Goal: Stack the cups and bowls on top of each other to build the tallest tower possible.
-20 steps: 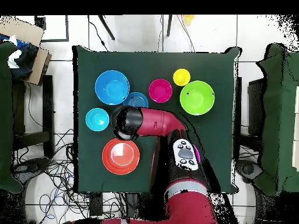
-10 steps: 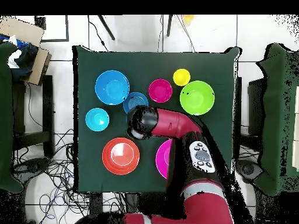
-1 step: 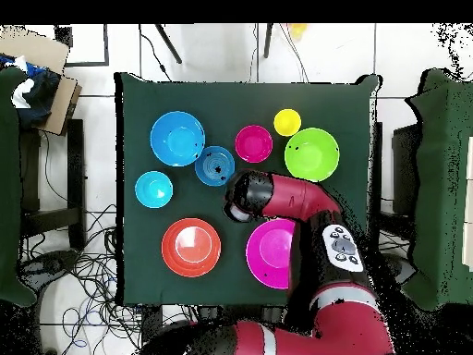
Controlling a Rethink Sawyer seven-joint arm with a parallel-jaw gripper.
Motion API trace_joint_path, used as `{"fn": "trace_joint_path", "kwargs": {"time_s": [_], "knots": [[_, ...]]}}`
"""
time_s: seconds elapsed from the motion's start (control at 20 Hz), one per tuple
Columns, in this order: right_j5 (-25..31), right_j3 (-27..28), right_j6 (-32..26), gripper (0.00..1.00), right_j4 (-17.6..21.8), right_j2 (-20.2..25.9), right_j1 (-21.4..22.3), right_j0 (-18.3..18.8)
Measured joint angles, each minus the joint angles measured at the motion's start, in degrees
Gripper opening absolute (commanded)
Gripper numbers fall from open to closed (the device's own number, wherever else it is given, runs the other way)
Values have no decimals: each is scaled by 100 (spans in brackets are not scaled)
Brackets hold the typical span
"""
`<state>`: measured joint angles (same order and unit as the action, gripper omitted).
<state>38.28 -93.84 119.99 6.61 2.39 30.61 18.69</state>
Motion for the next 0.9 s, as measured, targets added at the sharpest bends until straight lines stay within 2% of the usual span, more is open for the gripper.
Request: {"fn": "trace_joint_path", "kwargs": {"time_s": [0.9], "knots": [[0, 604, 0, 100, 479, -349, -676, -57]]}}
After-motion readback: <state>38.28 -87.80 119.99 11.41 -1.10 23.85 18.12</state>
